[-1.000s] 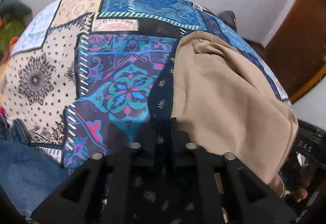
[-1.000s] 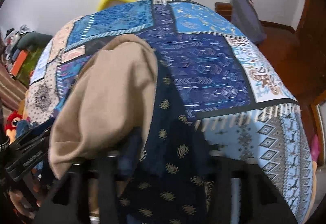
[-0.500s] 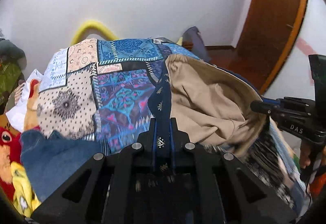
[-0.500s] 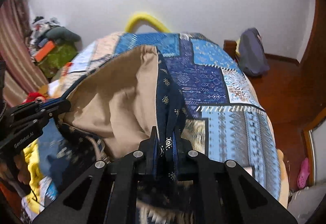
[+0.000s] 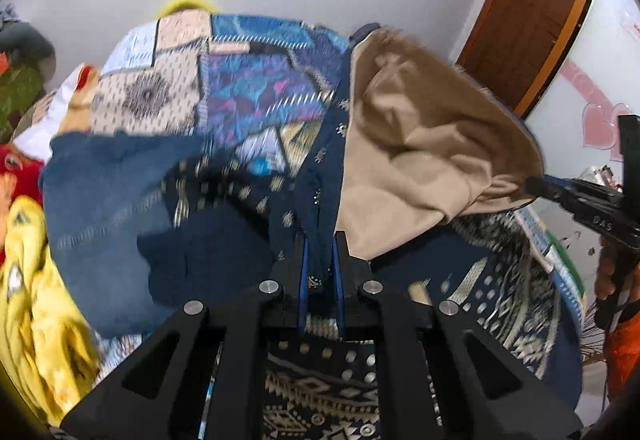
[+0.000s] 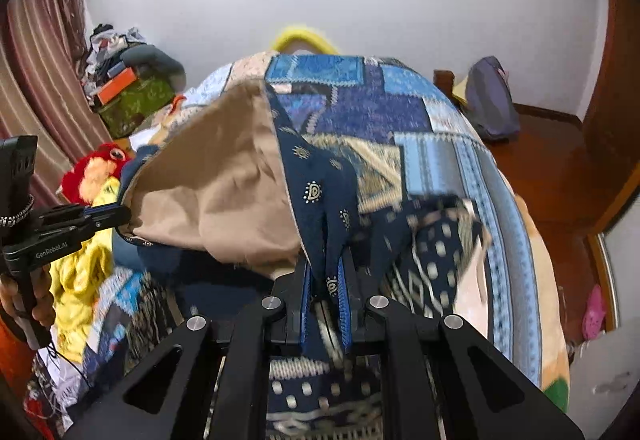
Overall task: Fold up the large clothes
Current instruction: 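Fold the hood down over the hoodie body with both grippers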
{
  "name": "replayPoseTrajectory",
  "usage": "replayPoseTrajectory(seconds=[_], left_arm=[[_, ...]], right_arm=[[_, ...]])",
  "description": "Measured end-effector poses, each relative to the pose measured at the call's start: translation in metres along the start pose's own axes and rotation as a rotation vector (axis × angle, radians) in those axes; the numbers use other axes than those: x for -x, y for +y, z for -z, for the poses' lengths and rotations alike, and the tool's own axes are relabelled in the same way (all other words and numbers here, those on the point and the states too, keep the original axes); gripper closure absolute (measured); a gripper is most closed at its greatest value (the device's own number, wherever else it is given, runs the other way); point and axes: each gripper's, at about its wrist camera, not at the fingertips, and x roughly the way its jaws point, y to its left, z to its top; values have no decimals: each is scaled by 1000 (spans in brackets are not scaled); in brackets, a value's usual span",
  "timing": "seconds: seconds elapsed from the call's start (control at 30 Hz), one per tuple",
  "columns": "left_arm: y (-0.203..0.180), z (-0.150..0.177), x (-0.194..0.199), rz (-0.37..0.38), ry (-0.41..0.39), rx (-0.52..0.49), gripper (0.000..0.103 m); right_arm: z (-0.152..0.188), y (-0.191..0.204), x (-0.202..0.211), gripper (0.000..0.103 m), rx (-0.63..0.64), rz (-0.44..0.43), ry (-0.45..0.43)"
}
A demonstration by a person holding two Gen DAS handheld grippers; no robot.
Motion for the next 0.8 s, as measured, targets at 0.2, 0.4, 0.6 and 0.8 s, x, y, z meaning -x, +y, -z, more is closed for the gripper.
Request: replayPoseTrajectory(seconds=[0.2,0.4,0.6,0.8], left_arm=[[8,40,-38,-113,78,-15,93],[17,61,-58,-168,107,-16,94],[25,68,-64,-163,124,0,91],[12,67,-25,-111,95,-32,70]], right_arm=[[35,-7,-10,94,54,108,30],[64,-25,-29,93,81,223,106],[87,-62,-34,92,21,277,214],[93,-84,-12,92,-55,231,248]])
